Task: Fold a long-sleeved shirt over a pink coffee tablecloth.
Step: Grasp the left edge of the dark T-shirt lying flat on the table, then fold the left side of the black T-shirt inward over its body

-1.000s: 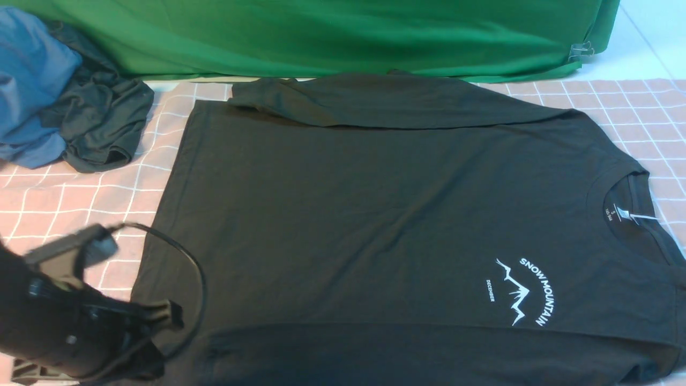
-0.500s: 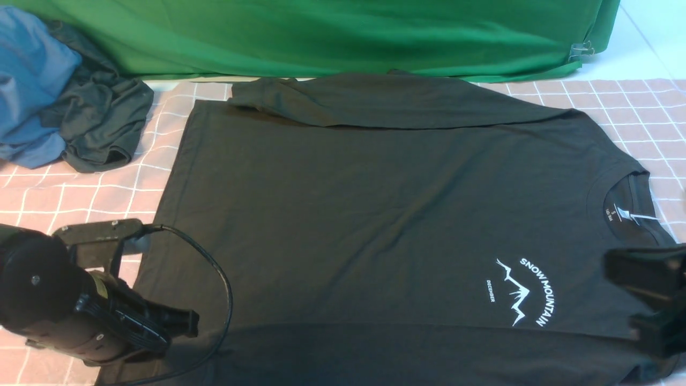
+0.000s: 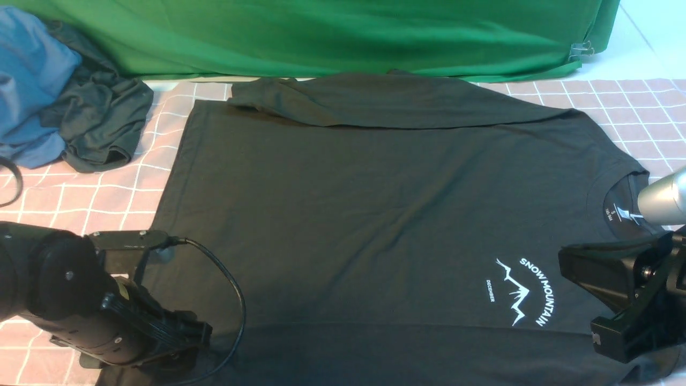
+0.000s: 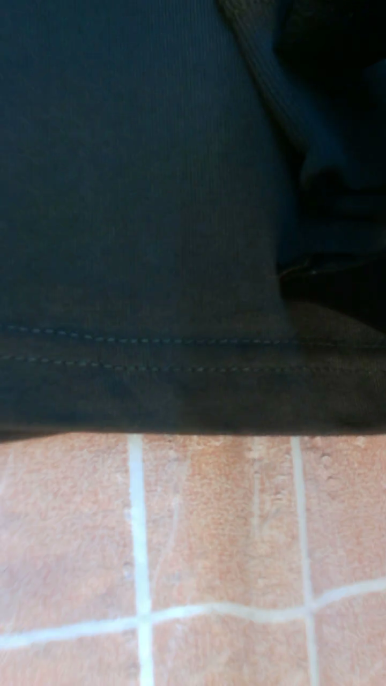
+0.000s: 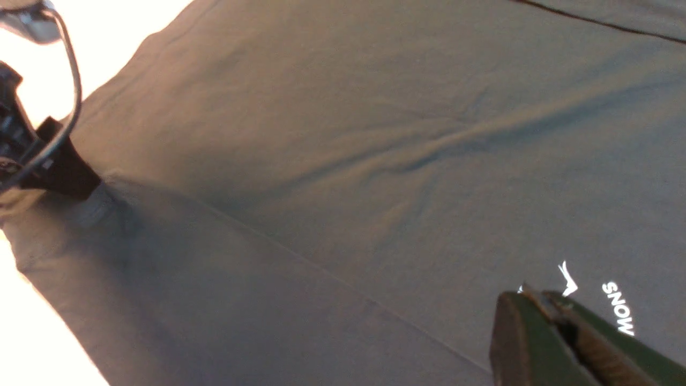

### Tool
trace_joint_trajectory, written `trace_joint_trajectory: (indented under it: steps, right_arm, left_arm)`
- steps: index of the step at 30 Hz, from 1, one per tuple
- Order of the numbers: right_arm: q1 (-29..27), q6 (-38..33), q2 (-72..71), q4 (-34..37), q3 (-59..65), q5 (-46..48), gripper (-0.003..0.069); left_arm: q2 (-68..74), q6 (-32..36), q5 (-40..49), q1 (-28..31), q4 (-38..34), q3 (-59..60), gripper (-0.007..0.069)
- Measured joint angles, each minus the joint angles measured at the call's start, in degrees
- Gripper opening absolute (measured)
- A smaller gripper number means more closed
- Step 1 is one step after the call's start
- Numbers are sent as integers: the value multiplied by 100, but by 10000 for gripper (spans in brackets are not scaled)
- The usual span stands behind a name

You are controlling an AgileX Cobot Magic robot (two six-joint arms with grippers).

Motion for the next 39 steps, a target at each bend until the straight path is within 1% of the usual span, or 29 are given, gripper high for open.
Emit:
trace_joint_trajectory:
  steps: [3, 4, 7, 8, 9, 12, 14, 20, 22, 27, 30, 34, 39]
  right_arm:
    - [0, 0, 2, 0, 0, -7, 38]
    - [0, 0, 2, 0, 0, -8, 38]
    - [0, 0, 7, 0, 0, -13, 38]
    - [0, 0, 7, 0, 0, -13, 38]
    - [0, 0, 7, -6, 0, -13, 38]
    - [0, 5, 7, -6, 0, -13, 38]
    - [0, 5, 7, -6, 0, -13, 38]
    - [0, 5, 7, -6, 0, -13, 38]
    - [0, 5, 7, -6, 0, -13, 38]
    - [0, 5, 7, -6, 0, -14, 38]
    - [0, 5, 7, -6, 0, -41, 39]
    - [0, 5, 7, -6, 0, -101, 39]
    - [0, 5, 7, -6, 0, -283, 39]
  left_arm:
    - [19, 162, -29, 0, -5, 0, 416]
    - [19, 218, -29, 0, -33, 0, 372]
    - [19, 426, -29, 0, -299, 0, 208]
    - [19, 586, -29, 0, -418, 0, 139]
    - [19, 725, -15, 0, -526, 0, 97]
    - [19, 1146, 48, 0, -669, -19, 48]
    - [14, 1213, 185, 0, -709, -94, 48]
    - [-301, 1265, 1078, 0, -714, -773, 48]
    - [-450, 1265, 1255, 0, -714, -1013, 48]
    - [-751, 1122, 1393, 0, -656, -1520, 48]
    - [-775, 929, 1532, 0, -416, -1930, 48]
    - [-705, 841, 1592, 0, -218, -2516, 48]
    - [-410, 835, 1592, 0, -191, -3095, 48]
